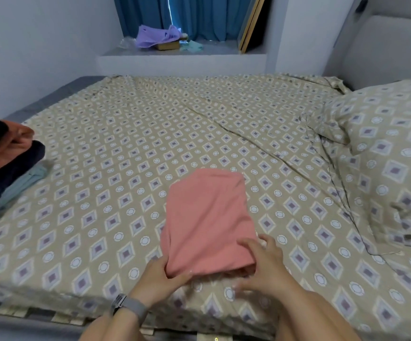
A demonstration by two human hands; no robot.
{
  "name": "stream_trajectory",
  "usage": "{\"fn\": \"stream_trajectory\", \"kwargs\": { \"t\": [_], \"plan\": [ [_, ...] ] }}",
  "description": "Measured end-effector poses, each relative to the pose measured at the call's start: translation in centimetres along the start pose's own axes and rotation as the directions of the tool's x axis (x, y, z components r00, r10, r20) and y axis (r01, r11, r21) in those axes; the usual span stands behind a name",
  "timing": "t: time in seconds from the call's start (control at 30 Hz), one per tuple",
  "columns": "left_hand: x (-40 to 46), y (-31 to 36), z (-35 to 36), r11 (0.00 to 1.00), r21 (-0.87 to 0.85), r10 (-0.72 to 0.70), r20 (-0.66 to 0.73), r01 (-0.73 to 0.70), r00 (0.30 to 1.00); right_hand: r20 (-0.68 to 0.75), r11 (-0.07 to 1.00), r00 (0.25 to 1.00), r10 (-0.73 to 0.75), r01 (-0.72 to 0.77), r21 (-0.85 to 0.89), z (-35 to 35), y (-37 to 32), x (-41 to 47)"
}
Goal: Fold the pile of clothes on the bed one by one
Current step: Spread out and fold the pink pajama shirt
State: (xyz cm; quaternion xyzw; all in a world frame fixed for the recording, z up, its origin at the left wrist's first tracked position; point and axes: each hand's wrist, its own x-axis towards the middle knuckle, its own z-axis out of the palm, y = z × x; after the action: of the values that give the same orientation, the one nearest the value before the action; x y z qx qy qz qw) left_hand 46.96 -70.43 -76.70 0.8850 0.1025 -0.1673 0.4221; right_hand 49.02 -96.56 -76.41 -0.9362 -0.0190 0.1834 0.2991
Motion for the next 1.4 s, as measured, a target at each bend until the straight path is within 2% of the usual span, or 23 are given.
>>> {"fn": "stream_trajectory", "kwargs": {
  "t": [0.07, 0.13, 0.17, 0.23, 0.33, 0.4, 0.47, 0.53, 0.6, 0.7, 0.77, 0.87, 0.93, 0.97, 1.03, 1.13, 1.2, 1.27, 1.3, 1.4],
  "plan": [
    [0.0, -0.2, -0.1, 1.000, 0.030, 0.003, -0.017, -0.002, 1.000, -0.058, 0.997, 0.997, -0.041, 0.037, -0.071, 0.5, -0.4, -0.2],
    [-0.2, -0.2, -0.2, 0.995, -0.036, -0.096, -0.066, 0.094, 0.993, -0.219, 0.999, 0.975, -0.040, 0.042, 0.005, 0.9, -1.0, 0.3],
    [-0.2, -0.2, -0.1, 0.988, -0.086, -0.134, -0.103, 0.126, 0.986, -0.271, 0.998, 0.963, 0.007, 0.011, 0.066, 1.0, -1.3, 0.6],
    [0.2, -0.2, 0.4, 0.976, -0.160, -0.164, -0.092, 0.148, 0.982, -0.301, 0.981, 0.944, 0.134, -0.084, 0.173, 1.5, -1.6, 1.1],
    [0.6, 0.4, 1.4, 0.986, -0.149, -0.089, -0.086, 0.076, 0.992, -0.269, 0.934, 0.938, 0.217, -0.119, 0.338, 2.2, -1.6, 1.4],
    [0.7, 1.0, 1.7, 0.990, -0.141, -0.030, -0.178, 0.005, 0.984, -0.314, 0.932, 0.929, 0.197, -0.078, 0.354, 1.8, -1.6, 1.3],
    [1.1, 0.9, 1.2, 0.975, -0.222, -0.064, -0.289, -0.002, 0.955, -0.394, 0.940, 0.904, 0.165, -0.024, 0.339, 0.7, -1.2, 1.0],
    [1.2, 0.2, 0.3, 0.955, -0.297, -0.123, -0.326, 0.021, 0.937, -0.428, 0.954, 0.896, 0.118, 0.017, 0.299, -0.3, -0.3, 0.3],
    [0.8, -0.6, -0.1, 0.974, -0.218, -0.124, -0.307, 0.057, 0.944, -0.314, 0.981, 0.944, 0.101, -0.041, 0.191, -0.6, 0.1, -0.3],
    [0.2, -1.4, 0.3, 0.987, -0.054, -0.155, -0.092, 0.151, 0.984, -0.040, 0.985, 0.985, 0.168, -0.166, 0.037, 0.0, 0.0, -0.5],
    [0.1, -1.5, 0.4, 0.970, -0.140, -0.205, -0.027, 0.199, 0.978, 0.038, 0.987, 0.986, 0.162, -0.162, 0.002, 0.2, -0.1, -0.6],
    [0.0, -0.2, -0.2, 0.900, -0.430, -0.194, -0.239, 0.076, 0.951, 0.051, 0.990, 0.994, 0.094, -0.088, -0.112, 0.3, 0.2, -0.6],
    [-0.1, 0.9, -0.7, 0.827, -0.560, -0.159, -0.294, -0.036, 0.942, -0.023, 0.990, 0.999, -0.047, 0.044, -0.132, 0.3, -0.3, -0.6],
    [-0.4, 1.6, -0.8, 0.821, -0.568, -0.121, -0.283, -0.064, 0.952, -0.083, 0.987, 0.988, -0.131, 0.122, -0.103, 0.5, -0.9, -0.6],
    [-0.4, 2.2, -0.5, 0.874, -0.470, -0.008, -0.265, -0.122, 0.964, -0.153, 0.969, 0.957, -0.245, 0.240, -0.052, 0.9, -2.1, -0.3],
    [1.0, 3.1, 0.1, 0.946, -0.284, 0.030, -0.397, -0.154, 0.917, 0.017, 0.943, 0.959, -0.284, 0.282, -0.175, 2.1, -2.6, 0.2],
    [2.3, 3.2, 0.2, 0.973, -0.216, -0.021, -0.444, -0.085, 0.896, 0.097, 0.917, 0.956, -0.278, 0.294, -0.269, 3.0, -2.5, 0.5],
    [3.6, 2.7, 0.1, 0.973, -0.232, -0.104, -0.371, 0.017, 0.923, 0.096, 0.920, 0.960, -0.263, 0.280, -0.274, 3.3, -2.5, 0.8],
    [4.1, 2.6, 0.2, 0.957, -0.289, -0.123, -0.340, 0.021, 0.932, 0.083, 0.925, 0.962, -0.260, 0.273, -0.264, 3.3, -2.4, 1.0],
    [4.6, 3.5, 0.2, 0.900, -0.421, -0.079, -0.416, -0.115, 0.906, 0.066, 0.935, 0.963, -0.261, 0.269, -0.229, 2.9, -2.0, 1.4]
  ]
}}
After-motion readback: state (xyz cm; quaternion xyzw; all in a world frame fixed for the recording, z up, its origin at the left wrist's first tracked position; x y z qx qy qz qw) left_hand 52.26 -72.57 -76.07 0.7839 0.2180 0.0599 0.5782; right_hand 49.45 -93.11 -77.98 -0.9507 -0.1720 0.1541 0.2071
